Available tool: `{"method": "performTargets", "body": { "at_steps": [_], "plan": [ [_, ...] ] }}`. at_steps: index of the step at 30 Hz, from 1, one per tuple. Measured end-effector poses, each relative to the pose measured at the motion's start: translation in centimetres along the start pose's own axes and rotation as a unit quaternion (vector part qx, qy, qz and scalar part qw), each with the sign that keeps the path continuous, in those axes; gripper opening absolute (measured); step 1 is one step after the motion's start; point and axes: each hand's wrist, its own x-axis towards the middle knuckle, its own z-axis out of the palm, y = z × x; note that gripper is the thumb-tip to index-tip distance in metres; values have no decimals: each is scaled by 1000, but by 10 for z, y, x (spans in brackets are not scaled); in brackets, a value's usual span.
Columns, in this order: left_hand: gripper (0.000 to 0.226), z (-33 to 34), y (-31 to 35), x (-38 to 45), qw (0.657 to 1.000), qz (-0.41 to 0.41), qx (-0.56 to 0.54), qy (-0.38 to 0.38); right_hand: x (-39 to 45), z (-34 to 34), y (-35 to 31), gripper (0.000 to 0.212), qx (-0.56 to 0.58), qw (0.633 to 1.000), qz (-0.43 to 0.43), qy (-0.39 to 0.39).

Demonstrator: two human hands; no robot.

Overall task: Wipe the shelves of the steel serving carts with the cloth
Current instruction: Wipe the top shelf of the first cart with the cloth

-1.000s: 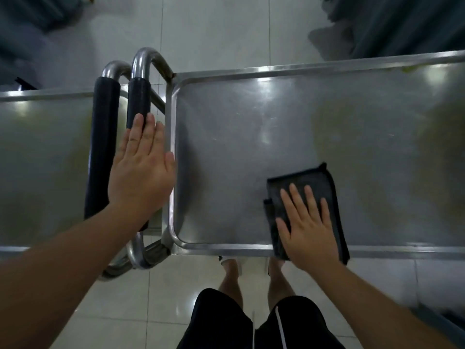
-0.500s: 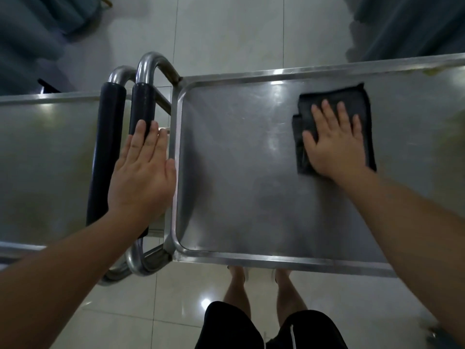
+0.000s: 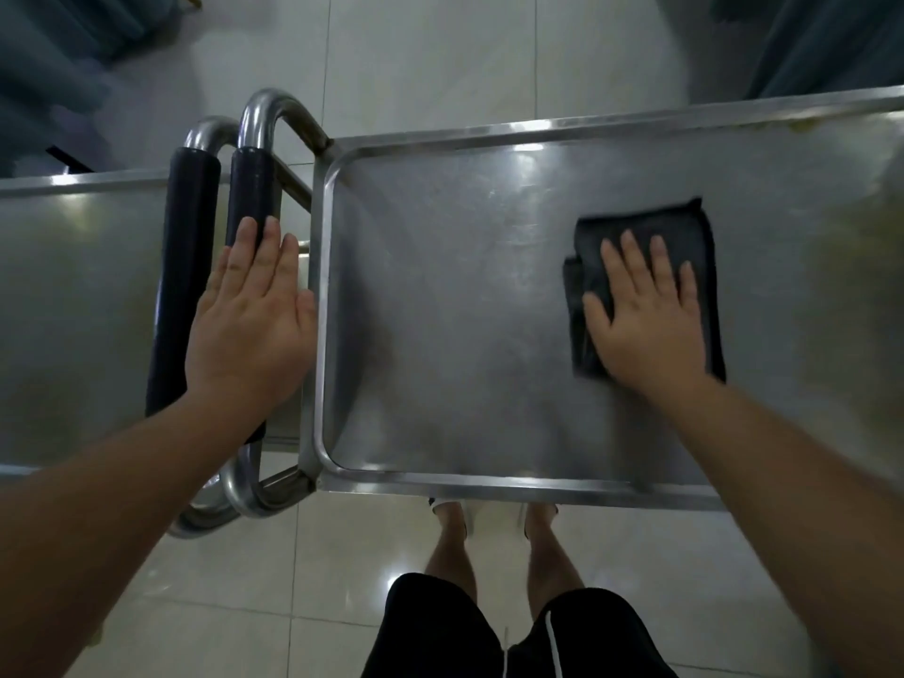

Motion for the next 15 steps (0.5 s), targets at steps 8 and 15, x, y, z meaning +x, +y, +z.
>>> {"method": "performTargets", "body": {
  "at_steps": [8, 15],
  "plan": [
    [63, -2, 2, -2, 1000, -1, -13, 3, -174, 30, 43, 70, -72, 996, 0, -58],
    [65, 1, -1, -2, 1000, -1, -10, 3, -77, 12, 45, 71, -45, 999, 13, -22]
  ]
}}
